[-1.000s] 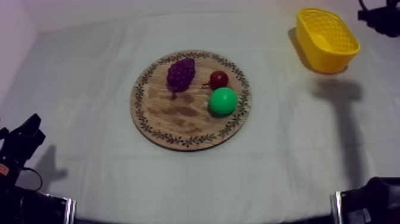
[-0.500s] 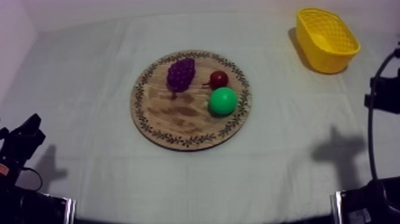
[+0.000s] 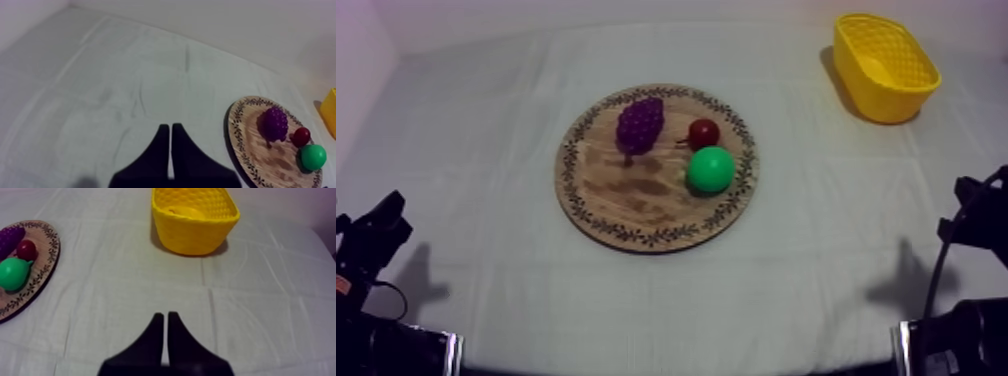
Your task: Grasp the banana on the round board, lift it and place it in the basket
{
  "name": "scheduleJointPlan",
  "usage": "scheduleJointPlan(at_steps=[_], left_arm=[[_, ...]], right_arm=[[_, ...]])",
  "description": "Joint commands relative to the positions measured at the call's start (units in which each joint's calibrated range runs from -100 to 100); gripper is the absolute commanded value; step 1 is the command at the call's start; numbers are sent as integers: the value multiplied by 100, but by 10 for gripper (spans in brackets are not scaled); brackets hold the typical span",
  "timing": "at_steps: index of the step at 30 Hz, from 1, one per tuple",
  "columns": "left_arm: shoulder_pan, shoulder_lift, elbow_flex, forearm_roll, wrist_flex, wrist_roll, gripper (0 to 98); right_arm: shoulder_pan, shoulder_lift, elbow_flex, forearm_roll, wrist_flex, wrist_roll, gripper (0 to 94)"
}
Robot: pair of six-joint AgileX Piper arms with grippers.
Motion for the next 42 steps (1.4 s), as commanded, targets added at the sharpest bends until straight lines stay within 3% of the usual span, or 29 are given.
scheduleJointPlan(at_steps=[1, 14, 24, 42], left_arm=[[0, -3, 3, -1, 1, -1, 1], [0, -3, 3, -1, 1, 1, 1], [0, -3, 3, -1, 1, 0, 1], [0, -3, 3, -1, 1, -1, 1]], right_arm=[[-7, -156, 136, 24, -7, -25, 6], [-47, -542, 670, 154, -288, -356, 4], [-18, -540, 847, 189, -946, 185, 4], [-17, -540, 854, 190, -975, 230, 4]])
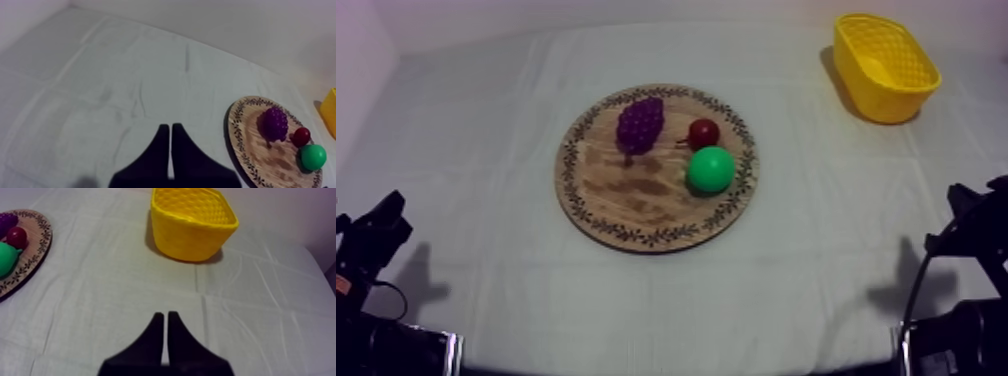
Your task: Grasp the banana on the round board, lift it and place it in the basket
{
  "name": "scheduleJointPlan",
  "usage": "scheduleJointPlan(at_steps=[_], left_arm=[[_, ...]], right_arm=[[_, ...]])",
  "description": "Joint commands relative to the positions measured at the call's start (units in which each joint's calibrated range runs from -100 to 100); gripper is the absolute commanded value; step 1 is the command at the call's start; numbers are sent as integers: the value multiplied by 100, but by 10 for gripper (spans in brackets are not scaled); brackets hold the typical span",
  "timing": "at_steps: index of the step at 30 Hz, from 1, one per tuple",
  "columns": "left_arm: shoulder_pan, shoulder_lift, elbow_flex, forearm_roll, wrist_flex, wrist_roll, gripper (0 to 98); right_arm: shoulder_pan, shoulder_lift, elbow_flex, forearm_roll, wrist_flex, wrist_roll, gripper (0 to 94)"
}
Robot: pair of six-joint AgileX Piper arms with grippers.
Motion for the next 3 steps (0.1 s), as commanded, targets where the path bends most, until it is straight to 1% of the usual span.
scheduleJointPlan(at_steps=[1, 3], left_arm=[[0, -3, 3, -1, 1, -1, 1], [0, -3, 3, -1, 1, -1, 1]], right_arm=[[-2, -3, 6, 4, -11, 0, 4], [-2, -3, 6, 4, -11, 0, 4]])
